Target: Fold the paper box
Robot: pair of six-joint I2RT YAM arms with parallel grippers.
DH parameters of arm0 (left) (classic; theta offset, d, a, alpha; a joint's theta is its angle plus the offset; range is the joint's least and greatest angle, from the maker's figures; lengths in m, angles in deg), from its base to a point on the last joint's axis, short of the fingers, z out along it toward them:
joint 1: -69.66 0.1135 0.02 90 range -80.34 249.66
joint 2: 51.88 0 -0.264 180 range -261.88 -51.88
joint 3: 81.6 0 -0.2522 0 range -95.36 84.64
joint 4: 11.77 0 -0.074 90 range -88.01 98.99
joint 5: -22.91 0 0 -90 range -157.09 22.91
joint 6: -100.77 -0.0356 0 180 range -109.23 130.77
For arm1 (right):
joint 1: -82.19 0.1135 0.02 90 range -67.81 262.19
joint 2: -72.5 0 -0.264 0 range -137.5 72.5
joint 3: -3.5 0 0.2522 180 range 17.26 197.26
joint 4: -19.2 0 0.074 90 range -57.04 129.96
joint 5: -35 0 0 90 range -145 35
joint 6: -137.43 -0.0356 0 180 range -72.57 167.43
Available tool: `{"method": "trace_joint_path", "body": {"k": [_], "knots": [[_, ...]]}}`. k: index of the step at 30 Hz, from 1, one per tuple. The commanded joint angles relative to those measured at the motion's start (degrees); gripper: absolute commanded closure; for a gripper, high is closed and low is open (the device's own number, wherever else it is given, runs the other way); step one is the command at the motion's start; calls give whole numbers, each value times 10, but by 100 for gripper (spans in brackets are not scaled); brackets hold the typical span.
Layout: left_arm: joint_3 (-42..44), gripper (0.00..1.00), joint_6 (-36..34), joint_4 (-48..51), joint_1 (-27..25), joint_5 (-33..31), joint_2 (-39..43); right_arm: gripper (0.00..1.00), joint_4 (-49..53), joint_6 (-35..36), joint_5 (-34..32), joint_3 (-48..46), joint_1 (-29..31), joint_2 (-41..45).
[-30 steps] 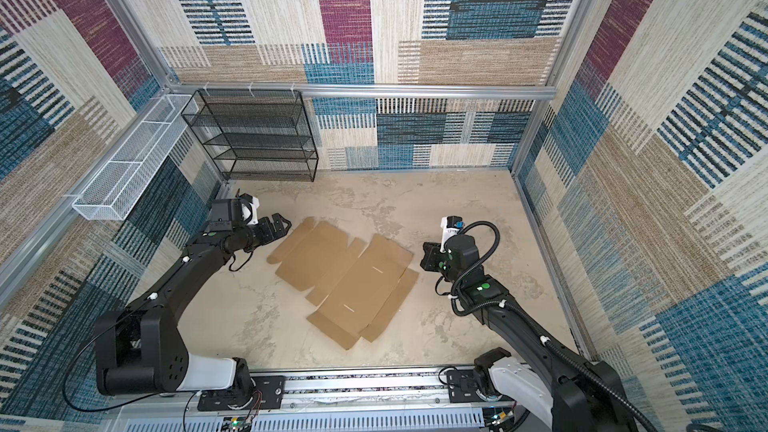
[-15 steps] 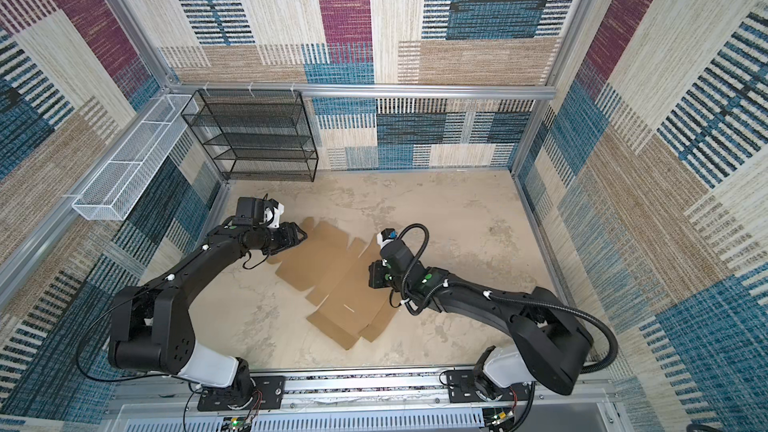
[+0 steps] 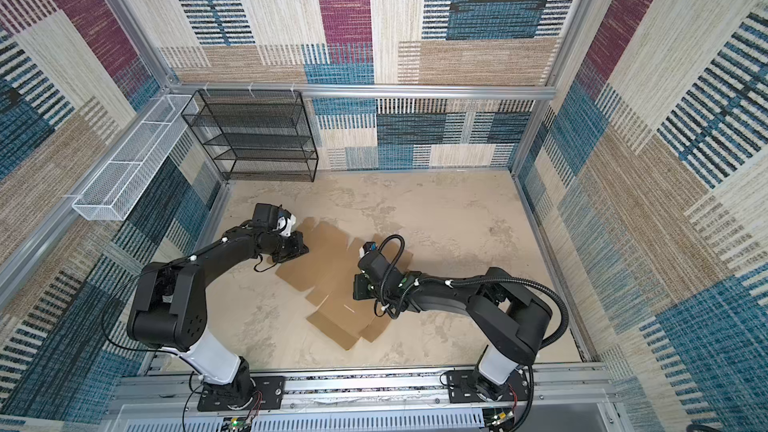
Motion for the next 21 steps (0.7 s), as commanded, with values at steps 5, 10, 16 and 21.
{"method": "trace_joint_path", "body": {"k": [5,10,16,21], "knots": [[21,100,20,-35,-2,-14,-22,100,-16,-24,2,-21,3,-17],[44,100,28,-38,-2,-28,-19,100,-10,-27,-10,-24,2,-34],[90,100,49,-51,-4,-31,4,100,0,-28,-20,-19,-12,-61],[133,100,71,-67,-15,-34,32,100,9,-15,-22,-7,-43,-81]]}}
